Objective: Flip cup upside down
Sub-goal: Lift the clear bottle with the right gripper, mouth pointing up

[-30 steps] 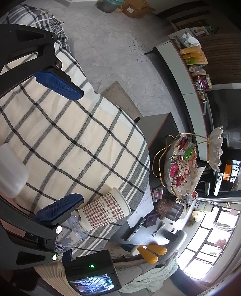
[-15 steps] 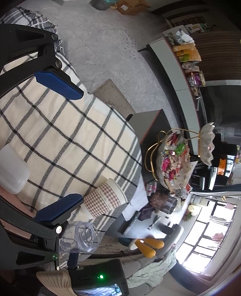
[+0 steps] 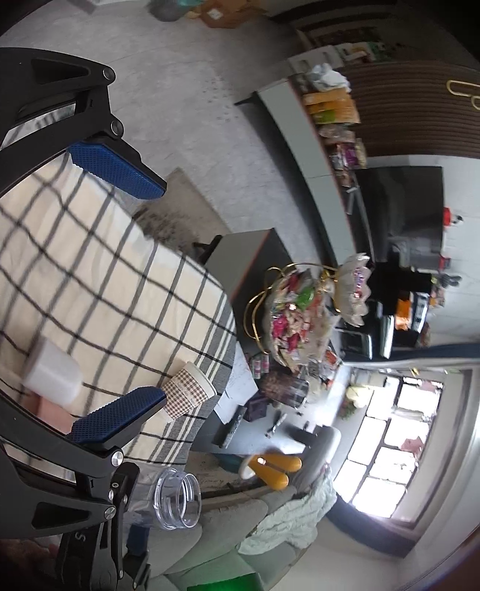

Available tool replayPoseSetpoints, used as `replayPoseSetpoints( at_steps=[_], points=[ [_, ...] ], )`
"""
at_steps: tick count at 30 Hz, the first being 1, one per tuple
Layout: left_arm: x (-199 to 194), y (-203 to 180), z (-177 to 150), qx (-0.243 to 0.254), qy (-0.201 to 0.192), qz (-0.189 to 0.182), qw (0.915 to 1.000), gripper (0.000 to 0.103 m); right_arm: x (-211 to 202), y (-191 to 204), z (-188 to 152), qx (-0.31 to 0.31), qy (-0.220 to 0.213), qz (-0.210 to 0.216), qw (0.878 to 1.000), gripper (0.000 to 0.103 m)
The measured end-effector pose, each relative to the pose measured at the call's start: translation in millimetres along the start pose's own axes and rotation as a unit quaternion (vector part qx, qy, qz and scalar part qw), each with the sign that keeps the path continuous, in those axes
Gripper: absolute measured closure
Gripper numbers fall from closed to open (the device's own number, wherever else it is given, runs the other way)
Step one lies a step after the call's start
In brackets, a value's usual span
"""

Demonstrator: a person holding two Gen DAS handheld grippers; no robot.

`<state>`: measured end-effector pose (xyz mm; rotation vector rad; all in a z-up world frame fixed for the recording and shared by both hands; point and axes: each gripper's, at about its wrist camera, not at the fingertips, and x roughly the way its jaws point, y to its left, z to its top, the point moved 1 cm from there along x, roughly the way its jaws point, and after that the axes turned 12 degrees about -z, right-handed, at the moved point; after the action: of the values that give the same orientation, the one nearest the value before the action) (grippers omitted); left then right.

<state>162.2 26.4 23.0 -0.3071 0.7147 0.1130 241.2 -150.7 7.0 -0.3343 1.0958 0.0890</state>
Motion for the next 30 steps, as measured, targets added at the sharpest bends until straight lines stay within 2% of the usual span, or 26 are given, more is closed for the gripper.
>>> replayPoseSetpoints(
  at_steps=[5,7,9,10,13,15,16,19,21,23,26,30],
  points=[
    [-48.9,27.1,-9.3,0.045,-0.025,-0.026,0.9983,0.000,-14.3,23.8,-42.2,0.066,0.034,0.064,0.995,0.029],
    [-60.3,39.4,-15.1,0.058,-0.026,-0.036,0.9973,0.000,-9.1,31.3,-64.6,0.112,0.061,0.101,0.987,0.029],
    [-68.6,53.5,-22.2,0.069,-0.022,-0.038,0.9966,0.000,2.1,37.7,-85.2,0.159,0.092,0.140,0.973,0.029],
    [-71.5,57.8,-25.1,0.072,-0.021,-0.040,0.9964,0.000,10.5,41.3,-97.1,0.185,0.112,0.163,0.963,0.029],
    [-74.9,73.0,-36.0,0.082,-0.013,-0.036,0.9959,0.000,39.5,54.2,-133.8,0.266,0.166,0.236,0.920,0.029],
    [-72.4,80.3,-39.8,0.085,-0.004,-0.035,0.9957,0.000,57.2,66.3,-148.1,0.297,0.191,0.268,0.896,0.029],
    [-70.3,84.8,-42.5,0.087,0.002,-0.035,0.9956,0.000,68.7,74.3,-156.2,0.317,0.205,0.286,0.880,0.029],
    [-64.0,89.2,-46.9,0.094,0.009,-0.032,0.9950,0.000,89.1,91.4,-165.7,0.345,0.226,0.305,0.858,0.029],
    [-58.3,90.6,-48.3,0.099,0.007,-0.025,0.9947,0.000,96.6,97.0,-163.0,0.350,0.231,0.305,0.855,0.029],
    [-50.9,93.9,-49.1,0.098,0.004,-0.017,0.9950,0.000,104.1,99.5,-155.9,0.350,0.225,0.290,0.862,0.029],
    [-39.7,99.1,-48.5,0.091,-0.004,-0.011,0.9958,0.000,117.3,96.3,-151.9,0.358,0.221,0.279,0.863,0.028],
    [-23.5,103.4,-50.4,0.087,0.007,-0.013,0.9961,0.000,124.3,95.4,-148.9,0.356,0.219,0.267,0.868,0.028]
  ],
)
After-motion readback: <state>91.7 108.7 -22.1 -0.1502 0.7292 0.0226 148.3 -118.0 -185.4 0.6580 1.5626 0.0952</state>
